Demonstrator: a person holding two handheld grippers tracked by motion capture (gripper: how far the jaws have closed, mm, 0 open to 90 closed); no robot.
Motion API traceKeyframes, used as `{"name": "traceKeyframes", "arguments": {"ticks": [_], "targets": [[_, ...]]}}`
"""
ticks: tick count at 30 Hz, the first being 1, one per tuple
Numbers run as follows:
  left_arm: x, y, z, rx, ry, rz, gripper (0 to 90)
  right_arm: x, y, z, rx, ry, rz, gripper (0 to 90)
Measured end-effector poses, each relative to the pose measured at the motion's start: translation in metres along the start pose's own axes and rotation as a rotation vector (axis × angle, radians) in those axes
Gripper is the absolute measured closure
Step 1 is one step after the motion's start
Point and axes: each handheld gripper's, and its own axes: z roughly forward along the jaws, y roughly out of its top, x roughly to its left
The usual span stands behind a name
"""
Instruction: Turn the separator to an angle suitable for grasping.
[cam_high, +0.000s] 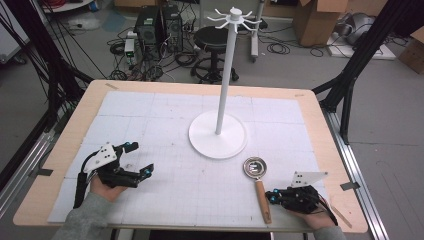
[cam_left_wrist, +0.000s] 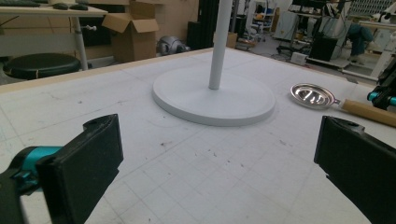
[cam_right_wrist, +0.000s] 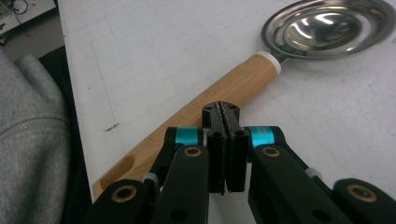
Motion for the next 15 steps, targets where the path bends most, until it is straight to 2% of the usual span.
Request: {"name": "traceKeyframes", "arguments": {"ticks": [8, 11, 15], "targets": [[-0.001, 0.0, -0.001, 0.003, 0.001, 0.004, 1.7, 0.008, 0.007, 0.009, 0.015, -0.004, -0.009, 90.0], [-0.001, 0.0, -0.001, 0.006, 0.002, 0.007, 1.7, 0.011, 0.01, 0.014, 0.016, -0.008, -0.032, 90.0], [0.0, 0.0, 0.0, 0.009, 0.0, 0.004, 1.7, 0.014, 0.013, 0.019, 0.02, -0.008, -0.035, 90.0]]}}
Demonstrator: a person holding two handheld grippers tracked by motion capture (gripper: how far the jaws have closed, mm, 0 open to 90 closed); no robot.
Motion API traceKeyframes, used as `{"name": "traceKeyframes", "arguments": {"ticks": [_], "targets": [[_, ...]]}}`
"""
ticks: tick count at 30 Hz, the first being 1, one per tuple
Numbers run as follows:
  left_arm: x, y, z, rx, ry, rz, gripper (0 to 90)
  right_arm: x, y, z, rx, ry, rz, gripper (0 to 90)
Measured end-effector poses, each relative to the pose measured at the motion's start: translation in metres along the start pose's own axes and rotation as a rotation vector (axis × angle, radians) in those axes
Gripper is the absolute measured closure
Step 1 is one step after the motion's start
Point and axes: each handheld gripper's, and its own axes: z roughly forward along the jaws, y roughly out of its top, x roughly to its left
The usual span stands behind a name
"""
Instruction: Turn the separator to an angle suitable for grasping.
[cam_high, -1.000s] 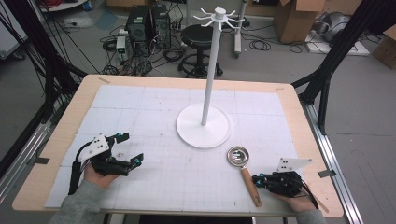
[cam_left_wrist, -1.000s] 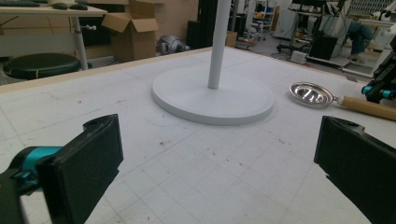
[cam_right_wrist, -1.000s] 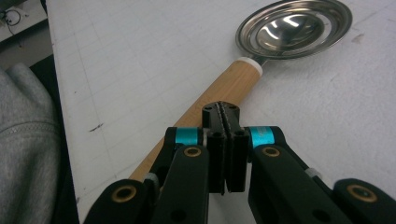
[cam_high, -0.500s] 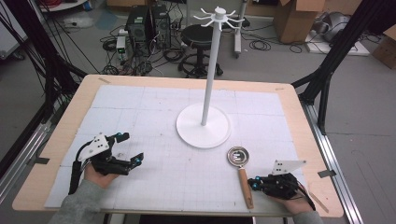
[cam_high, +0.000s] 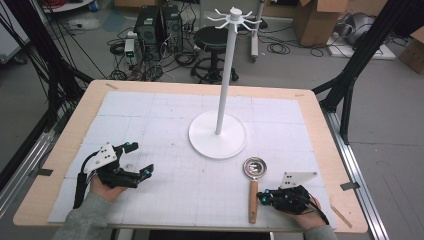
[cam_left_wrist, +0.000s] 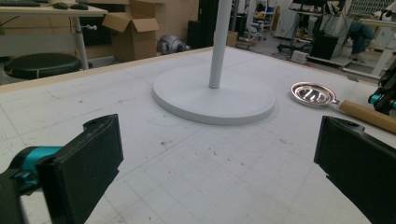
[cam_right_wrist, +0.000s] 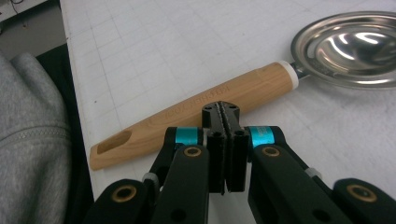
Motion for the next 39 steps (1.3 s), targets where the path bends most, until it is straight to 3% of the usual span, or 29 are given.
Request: {"name": "traceKeyframes", "arguments": {"ticks": [7, 18, 23, 33, 36, 39], "targets": [[0.0, 0.0, 0.0, -0.001, -0.001, -0.001, 1.7, 0.005, 0.007, 0.011, 0.004, -0.029, -0.008, 90.0], [0.0, 0.0, 0.001, 0.003, 0.0, 0.001, 1.7, 0.007, 0.012, 0.021, -0.003, -0.027, -0.01, 90.0], [0.0, 0.0, 0.0, -0.001, 0.002, 0.004, 1.7, 0.003, 0.017, 0.018, -0.021, -0.02, 0.016, 90.0], [-0.001, 0.0, 0.0, 0.008, 0.0, 0.008, 1.7, -0.008, 0.041, 0.021, -0.056, -0.064, -0.005, 90.0], [-0.002, 0.0, -0.002, 0.02, 0.002, 0.012, 1.7, -0.011, 0.05, 0.028, -0.002, -0.084, -0.027, 90.0], [-0.003, 0.0, -0.002, 0.03, 0.003, 0.019, 1.7, -0.012, 0.055, 0.032, 0.007, -0.087, -0.036, 90.0]]}}
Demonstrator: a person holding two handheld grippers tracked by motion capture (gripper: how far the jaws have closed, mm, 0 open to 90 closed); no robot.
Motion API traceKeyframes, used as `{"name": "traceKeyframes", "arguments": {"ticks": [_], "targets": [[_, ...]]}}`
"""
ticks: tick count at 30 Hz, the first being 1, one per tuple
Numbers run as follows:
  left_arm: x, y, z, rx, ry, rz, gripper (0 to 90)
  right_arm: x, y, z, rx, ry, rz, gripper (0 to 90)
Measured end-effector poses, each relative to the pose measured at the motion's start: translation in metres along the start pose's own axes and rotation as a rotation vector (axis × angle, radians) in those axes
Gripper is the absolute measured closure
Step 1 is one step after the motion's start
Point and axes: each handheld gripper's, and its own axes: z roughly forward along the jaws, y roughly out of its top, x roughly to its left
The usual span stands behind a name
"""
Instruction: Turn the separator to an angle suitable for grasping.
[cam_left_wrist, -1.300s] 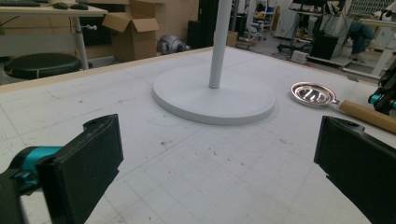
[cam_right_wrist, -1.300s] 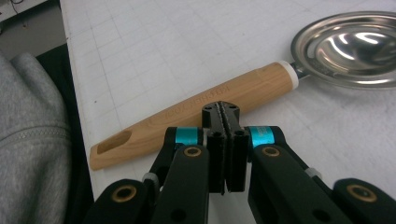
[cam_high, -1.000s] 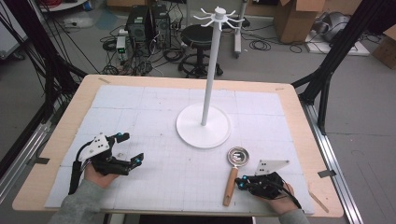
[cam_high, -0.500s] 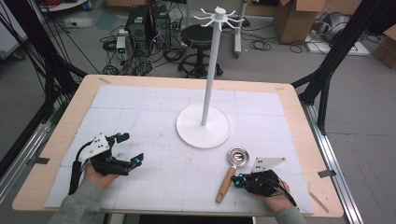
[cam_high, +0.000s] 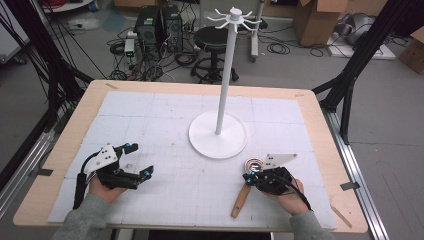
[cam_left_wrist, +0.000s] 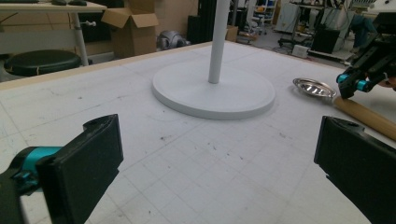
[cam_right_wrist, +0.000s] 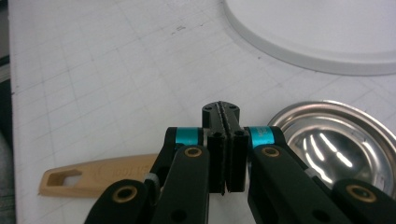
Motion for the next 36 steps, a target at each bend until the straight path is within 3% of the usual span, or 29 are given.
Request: {"name": "traceKeyframes", "arguments": {"ticks": [11, 16, 22, 36], "targets": [[0.0, 0.0, 0.0, 0.014, -0.002, 0.0, 1.7, -0.012, 0.008, 0.015, 0.023, 0.001, 0.02, 90.0], [-0.001, 0.0, 0.0, 0.017, -0.001, 0.0, 1.7, -0.011, 0.011, 0.026, 0.084, -0.009, 0.009, 90.0], [-0.001, -0.001, 0.001, 0.026, 0.0, -0.002, 1.7, -0.011, 0.012, 0.029, 0.113, -0.028, 0.003, 90.0], [0.0, -0.001, 0.0, 0.02, 0.0, -0.003, 1.7, -0.013, 0.01, 0.027, 0.119, -0.035, -0.001, 90.0]]}}
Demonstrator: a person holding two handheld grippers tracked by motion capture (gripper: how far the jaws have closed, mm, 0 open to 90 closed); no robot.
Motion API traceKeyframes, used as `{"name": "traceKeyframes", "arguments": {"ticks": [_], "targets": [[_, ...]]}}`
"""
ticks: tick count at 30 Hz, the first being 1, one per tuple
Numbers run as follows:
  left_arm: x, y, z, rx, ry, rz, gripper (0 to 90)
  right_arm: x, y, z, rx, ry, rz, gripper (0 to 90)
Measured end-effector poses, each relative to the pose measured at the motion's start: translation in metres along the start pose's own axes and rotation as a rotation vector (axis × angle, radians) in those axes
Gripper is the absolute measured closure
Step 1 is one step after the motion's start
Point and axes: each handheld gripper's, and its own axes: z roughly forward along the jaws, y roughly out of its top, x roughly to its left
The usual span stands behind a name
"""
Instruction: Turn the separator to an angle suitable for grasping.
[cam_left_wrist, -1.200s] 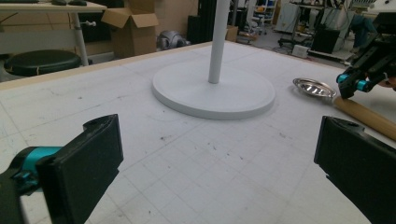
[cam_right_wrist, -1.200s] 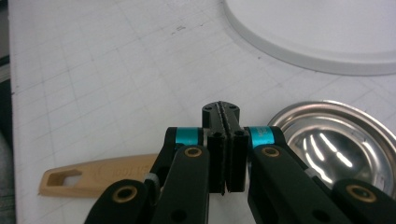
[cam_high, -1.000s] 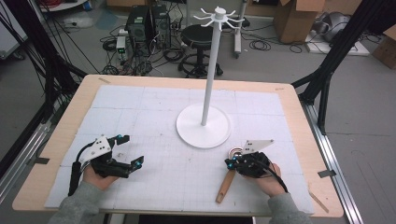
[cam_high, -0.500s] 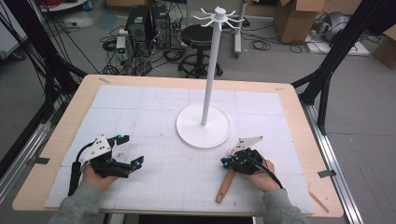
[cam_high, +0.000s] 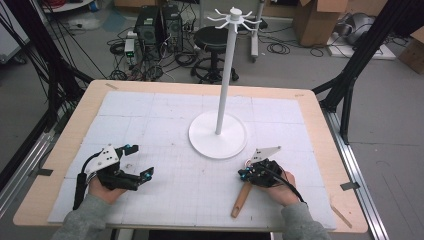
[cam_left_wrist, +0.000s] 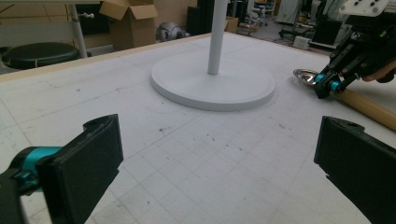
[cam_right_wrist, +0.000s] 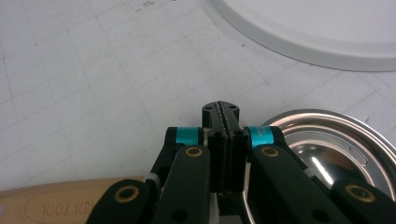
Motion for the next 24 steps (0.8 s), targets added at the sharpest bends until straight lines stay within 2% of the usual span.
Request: {"name": "traceKeyframes", "arguments": {"ticks": [8, 10, 24], "targets": [[0.0, 0.0, 0.0, 0.0, 0.0, 0.001, 1.7, -0.002, -0.005, -0.005, -0.004, -0.003, 0.014, 90.0], [0.0, 0.0, 0.0, 0.0, 0.001, 0.002, 1.7, -0.002, -0.006, -0.006, -0.006, -0.014, 0.004, 90.0], [0.001, 0.0, 0.001, 0.0, 0.002, 0.0, 1.7, -0.013, -0.027, -0.025, -0.025, -0.051, 0.062, 90.0]]}}
